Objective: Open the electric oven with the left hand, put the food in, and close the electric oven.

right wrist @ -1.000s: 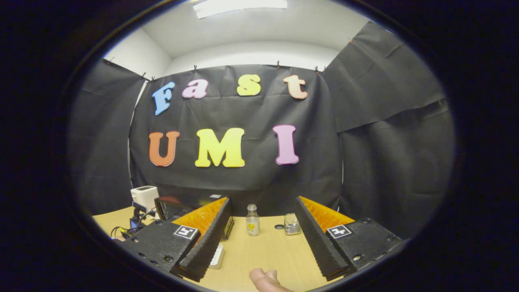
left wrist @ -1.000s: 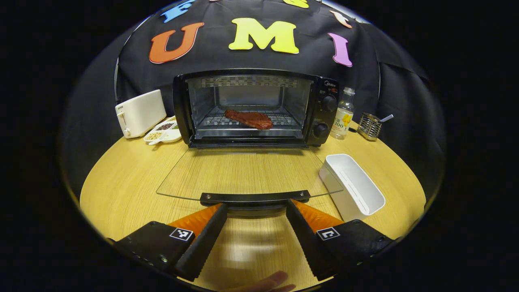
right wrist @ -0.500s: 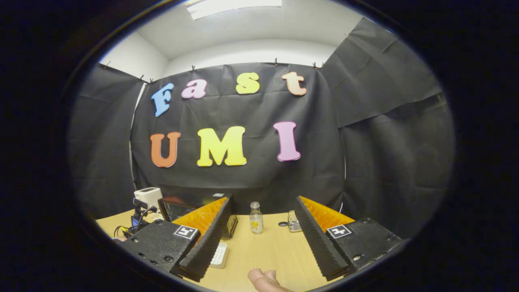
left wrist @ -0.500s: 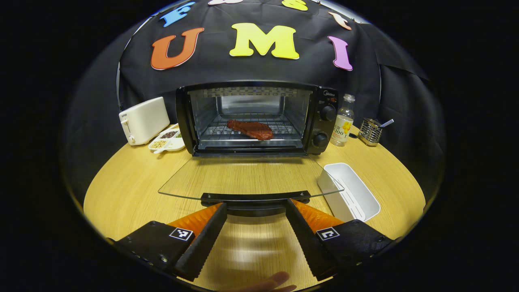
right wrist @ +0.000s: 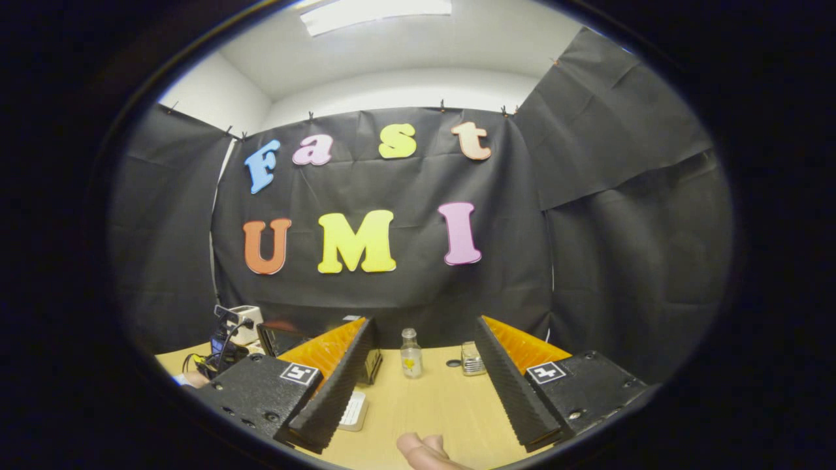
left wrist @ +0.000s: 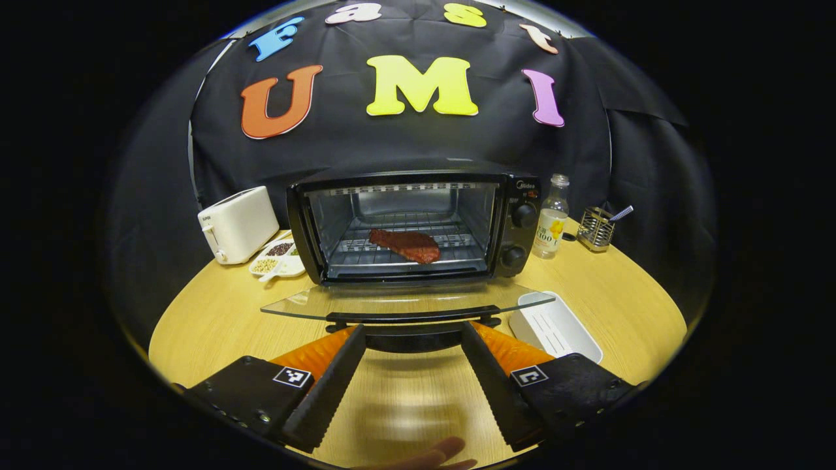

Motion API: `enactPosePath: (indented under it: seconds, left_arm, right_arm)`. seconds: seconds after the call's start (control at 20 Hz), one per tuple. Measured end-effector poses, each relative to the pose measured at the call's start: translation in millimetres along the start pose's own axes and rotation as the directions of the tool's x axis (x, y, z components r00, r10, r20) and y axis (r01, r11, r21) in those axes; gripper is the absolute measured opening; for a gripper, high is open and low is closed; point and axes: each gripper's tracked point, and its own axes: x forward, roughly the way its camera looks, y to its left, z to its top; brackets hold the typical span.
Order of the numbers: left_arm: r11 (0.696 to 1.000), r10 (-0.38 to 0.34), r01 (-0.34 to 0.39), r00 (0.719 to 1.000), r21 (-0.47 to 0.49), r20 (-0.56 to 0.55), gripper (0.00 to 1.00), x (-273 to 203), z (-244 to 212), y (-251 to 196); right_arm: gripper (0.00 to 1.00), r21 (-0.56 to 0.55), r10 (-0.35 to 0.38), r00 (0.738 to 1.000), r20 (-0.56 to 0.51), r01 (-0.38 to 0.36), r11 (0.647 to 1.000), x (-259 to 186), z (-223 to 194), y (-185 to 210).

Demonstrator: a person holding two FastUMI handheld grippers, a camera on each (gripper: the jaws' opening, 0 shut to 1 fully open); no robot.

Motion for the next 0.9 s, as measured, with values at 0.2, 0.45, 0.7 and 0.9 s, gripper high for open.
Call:
enactPosePath:
  seconds: [0.2,0.45,0.7,0.9]
  left_arm:
    - [1.0,-0.013,0.013,1.0,-0.01,-0.003,0.95,-0.7,10.0,2.2]
    - [1.0,-0.011,0.01,0.998,0.005,0.06,0.96,1.1,39.6,7.8]
    - [0.998,-0.025,0.033,0.987,-0.048,0.16,0.97,19.7,85.2,15.6]
    - [0.988,-0.016,0.05,0.974,-0.147,0.226,0.96,9.3,117.8,24.5]
  right_arm:
    - [1.0,0.001,0.002,1.0,0.008,-0.002,1.0,-10.4,8.3,-2.2]
    - [0.96,0.001,0.023,0.999,0.037,-0.023,1.0,-26.4,21.2,6.6]
    - [0.96,0.042,0.034,0.999,0.033,-0.035,0.999,-40.9,24.1,16.0]
    - [1.0,0.048,0.024,0.999,0.021,-0.025,0.999,-52.9,22.3,14.0]
